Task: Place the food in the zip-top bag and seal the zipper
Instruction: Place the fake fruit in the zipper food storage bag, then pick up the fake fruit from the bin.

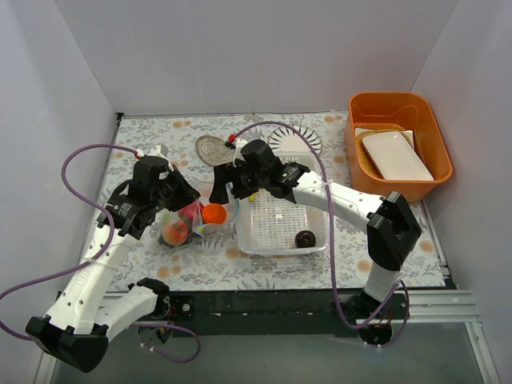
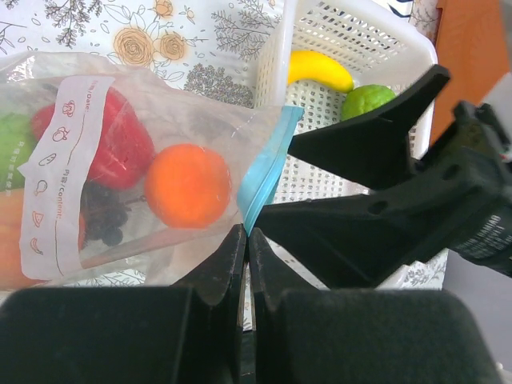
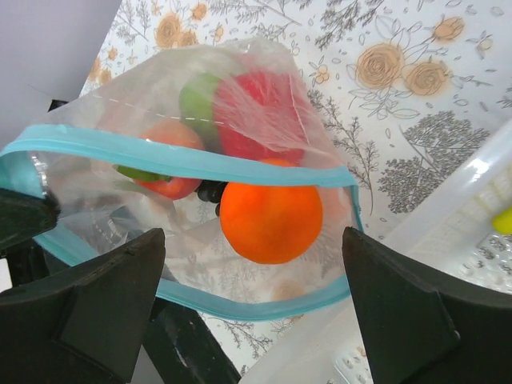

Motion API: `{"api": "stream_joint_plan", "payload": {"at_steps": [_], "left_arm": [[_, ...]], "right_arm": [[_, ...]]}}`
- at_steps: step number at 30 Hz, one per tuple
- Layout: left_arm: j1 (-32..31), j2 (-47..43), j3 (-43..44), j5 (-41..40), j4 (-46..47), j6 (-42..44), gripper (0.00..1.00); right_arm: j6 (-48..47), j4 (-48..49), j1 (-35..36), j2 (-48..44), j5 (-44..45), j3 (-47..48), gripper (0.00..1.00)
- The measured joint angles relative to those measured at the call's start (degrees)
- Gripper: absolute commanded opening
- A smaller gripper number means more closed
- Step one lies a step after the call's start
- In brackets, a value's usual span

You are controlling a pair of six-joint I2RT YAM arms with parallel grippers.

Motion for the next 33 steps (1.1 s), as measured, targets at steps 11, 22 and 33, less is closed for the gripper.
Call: {"api": "stream_joint_plan", "payload": {"at_steps": [11,22,33], "left_arm": [[0.00,-0.02,0.00,-0.59,-0.02,0.02,0.00],[0.00,-0.02,0.00,-0.76,-0.02,0.07,0.00],[0.00,0.00,0.00,-0.87,0.02,0.22,0.00]], "right_arm": [[-2.93,-6.40,-3.08,-12.13,12.48,-2.21,0.98],[-6.03,-16.79,-13.07,-12.17,20.55,-7.19,0.98],[-14.75,-29.94,-16.15,-11.87,12.68,-7.26,0.98]]}}
